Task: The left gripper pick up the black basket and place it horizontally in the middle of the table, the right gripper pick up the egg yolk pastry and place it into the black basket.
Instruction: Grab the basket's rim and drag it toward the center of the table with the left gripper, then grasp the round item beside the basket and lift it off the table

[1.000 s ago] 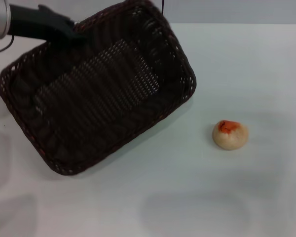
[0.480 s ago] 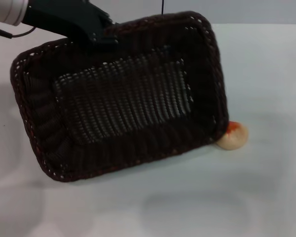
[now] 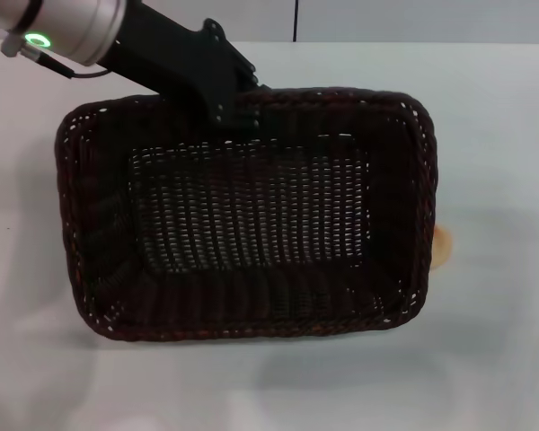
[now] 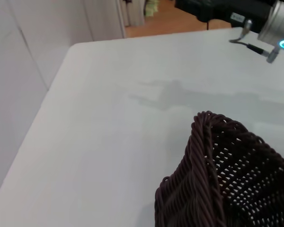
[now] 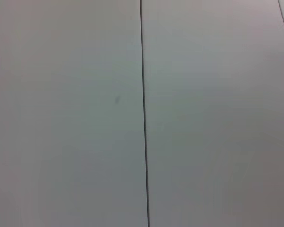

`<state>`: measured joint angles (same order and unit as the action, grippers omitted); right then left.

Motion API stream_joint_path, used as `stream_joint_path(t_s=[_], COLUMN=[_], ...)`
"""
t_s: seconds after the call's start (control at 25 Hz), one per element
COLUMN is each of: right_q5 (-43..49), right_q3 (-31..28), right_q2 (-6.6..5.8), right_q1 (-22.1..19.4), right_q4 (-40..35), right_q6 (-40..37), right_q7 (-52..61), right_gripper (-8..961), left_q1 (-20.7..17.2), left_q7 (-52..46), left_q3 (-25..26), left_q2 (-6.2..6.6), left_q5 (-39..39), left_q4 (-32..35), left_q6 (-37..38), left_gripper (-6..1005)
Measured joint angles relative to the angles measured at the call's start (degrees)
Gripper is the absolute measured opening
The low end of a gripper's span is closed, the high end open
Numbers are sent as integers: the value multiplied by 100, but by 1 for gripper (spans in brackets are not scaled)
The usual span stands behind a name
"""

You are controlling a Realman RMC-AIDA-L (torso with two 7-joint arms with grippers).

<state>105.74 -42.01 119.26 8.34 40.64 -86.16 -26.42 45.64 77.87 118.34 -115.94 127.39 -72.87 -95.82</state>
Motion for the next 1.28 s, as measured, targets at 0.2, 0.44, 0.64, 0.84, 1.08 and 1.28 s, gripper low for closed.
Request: stream_joint_path(t_s=[0.2,0.44,0.64,0.84,1.08,1.28], right_q5=[0,0,8,24,39,43], right_q3=[10,43,53,55,59,69], right_q2=[-6,-8,-17,-19,-10,-8], right_q1=[-74,-108,-134,-142,-155,-185], right_q4=[20,32,42,49,50,49], right_q6=[-81,-156,-218,-226,-227,-227], right_q7=[13,-5,-26,-30,-33,-36], right_gripper=[499,490,483,476,468,461], left_q1=[6,-37,-128,-194,-424,-685], left_q7=[134,159,165,203,277,398], left_q3=[-18,15,4,-19,163,782], left_q2=[-123,-162,-175,-179,-190,-182], left_q5=[82,88,87,70,-315,-1195], left_q4=[-22,-25,-27,-94,-397,-592], left_q6=[69,188,375,427,717,857], left_gripper=[247,267,283,299,438,434])
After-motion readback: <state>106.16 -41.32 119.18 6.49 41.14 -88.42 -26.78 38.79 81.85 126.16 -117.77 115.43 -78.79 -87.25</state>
